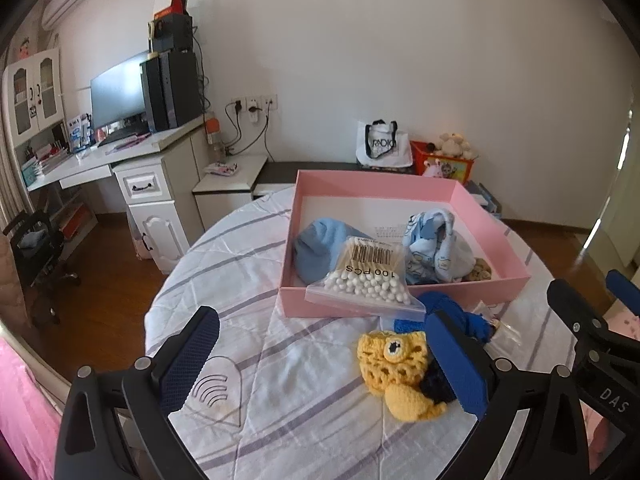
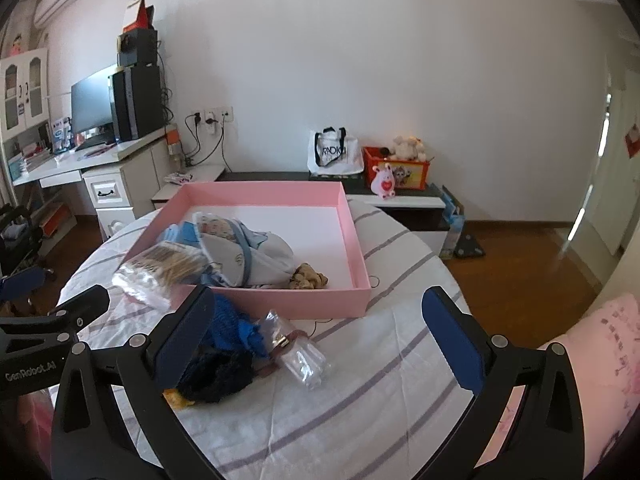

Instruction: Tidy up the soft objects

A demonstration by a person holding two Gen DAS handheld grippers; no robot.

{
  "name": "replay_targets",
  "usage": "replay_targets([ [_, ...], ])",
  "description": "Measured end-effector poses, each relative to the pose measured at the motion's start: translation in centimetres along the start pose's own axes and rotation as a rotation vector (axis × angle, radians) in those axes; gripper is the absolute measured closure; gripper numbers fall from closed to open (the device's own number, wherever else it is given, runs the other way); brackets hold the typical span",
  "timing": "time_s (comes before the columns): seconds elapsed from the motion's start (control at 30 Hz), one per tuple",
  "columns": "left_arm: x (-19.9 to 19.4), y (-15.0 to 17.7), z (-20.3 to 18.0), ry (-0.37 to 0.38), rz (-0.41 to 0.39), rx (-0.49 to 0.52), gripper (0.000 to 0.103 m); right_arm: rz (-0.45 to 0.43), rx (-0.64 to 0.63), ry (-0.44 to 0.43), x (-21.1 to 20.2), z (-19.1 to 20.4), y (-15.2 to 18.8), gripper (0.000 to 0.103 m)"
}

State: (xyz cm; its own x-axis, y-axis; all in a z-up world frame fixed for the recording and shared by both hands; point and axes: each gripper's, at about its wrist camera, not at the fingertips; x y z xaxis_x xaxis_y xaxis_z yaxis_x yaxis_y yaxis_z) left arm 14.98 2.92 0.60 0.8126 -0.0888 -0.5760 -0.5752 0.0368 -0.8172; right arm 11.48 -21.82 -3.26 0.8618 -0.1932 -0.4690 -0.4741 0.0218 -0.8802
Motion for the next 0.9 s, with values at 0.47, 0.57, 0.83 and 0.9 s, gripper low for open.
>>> replay_targets([
  [0.47, -8.5, 1.7, -0.7, 0.012, -0.163, 0.021, 0.0, -0.195, -0.089, -0.049, -8.8, 2.3, -0.8, 0.0],
  [0.57, -10.0, 2.1, -0.7, 0.018, -0.19, 0.018, 0.0, -0.234, -0.1, -0.044, -9.9, 2.5, -0.9, 0.0],
  [0.83, -13.0, 2.7, -0.6, 0.013, -0.259, 0.011, 0.0, -0.28, -0.084, -0.03, -11.5, 1.9, -1.1, 0.0],
  [0.9, -13.3, 2.9, -0.9, 0.009, -0.271, 0.015, 0.0, -0.287, -0.074, -0.039, -11.8, 1.6, -1.0, 0.0],
])
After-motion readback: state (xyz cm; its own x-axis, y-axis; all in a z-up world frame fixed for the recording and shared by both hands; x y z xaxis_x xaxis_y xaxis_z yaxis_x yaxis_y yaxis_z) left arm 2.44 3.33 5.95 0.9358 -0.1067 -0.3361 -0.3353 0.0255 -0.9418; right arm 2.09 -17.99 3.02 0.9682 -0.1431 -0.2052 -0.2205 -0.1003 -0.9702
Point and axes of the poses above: each gripper's, at about its wrist camera, not at the fingertips, and x roughly the way its jaws point, z to its left, y to its underside, and after that the axes turned 3 degrees about -z, right-handed
